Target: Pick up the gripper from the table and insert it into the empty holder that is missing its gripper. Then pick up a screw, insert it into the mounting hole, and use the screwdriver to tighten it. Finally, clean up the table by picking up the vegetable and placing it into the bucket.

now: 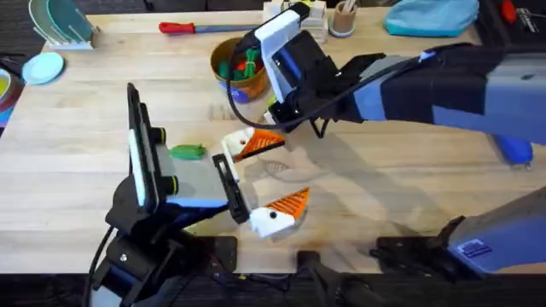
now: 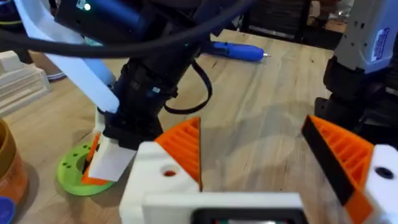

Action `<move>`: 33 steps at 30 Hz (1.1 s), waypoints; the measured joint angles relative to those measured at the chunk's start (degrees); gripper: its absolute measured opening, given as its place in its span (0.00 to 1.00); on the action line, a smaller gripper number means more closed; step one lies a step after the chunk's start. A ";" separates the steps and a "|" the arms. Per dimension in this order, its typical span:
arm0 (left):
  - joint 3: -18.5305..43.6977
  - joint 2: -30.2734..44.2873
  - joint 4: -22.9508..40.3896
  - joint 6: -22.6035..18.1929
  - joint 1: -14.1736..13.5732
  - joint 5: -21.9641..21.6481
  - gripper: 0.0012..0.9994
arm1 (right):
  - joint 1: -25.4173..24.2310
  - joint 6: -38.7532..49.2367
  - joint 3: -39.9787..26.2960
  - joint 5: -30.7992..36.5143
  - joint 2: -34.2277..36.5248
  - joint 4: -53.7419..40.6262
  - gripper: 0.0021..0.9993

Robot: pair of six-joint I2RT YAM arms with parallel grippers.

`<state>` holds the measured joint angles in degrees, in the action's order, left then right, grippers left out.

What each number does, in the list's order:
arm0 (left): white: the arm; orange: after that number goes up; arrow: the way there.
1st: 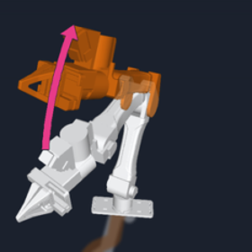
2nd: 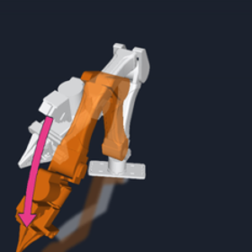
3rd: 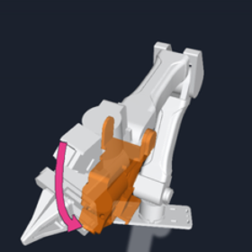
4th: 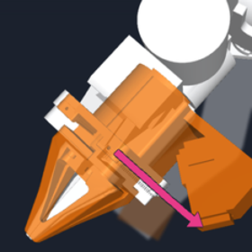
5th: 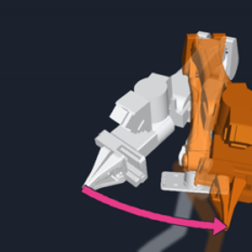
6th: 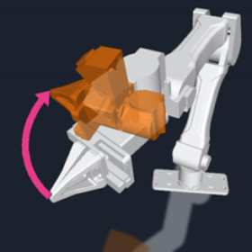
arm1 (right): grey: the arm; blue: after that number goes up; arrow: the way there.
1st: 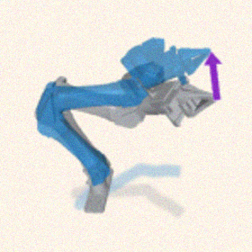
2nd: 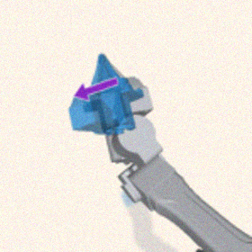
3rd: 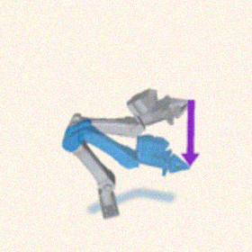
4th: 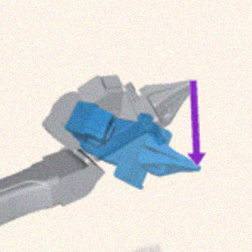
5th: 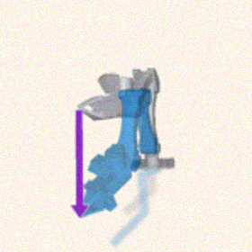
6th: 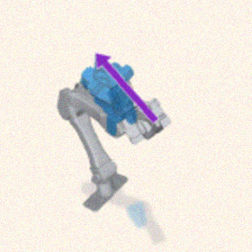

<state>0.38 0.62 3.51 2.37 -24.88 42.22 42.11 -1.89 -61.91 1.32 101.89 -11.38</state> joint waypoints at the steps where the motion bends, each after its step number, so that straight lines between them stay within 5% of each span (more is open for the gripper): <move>1: 0.00 0.00 0.00 0.00 0.00 0.00 0.99 | 0.00 0.02 0.00 0.05 0.00 0.00 0.07; 13: 0.00 0.00 0.00 0.00 0.00 0.00 0.99 | -0.10 0.04 -0.29 0.96 0.00 -0.64 0.00; 22: 0.00 0.00 0.00 0.00 0.00 0.00 0.99 | -3.90 0.02 -5.74 1.07 -0.27 -12.66 0.00; 33: 0.00 0.00 0.00 0.00 0.00 0.00 0.99 | -5.66 0.04 -13.31 1.45 -9.14 -22.01 0.00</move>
<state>0.38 0.62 3.51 2.37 -24.88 42.22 36.45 -1.85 -75.22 2.76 92.75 -33.39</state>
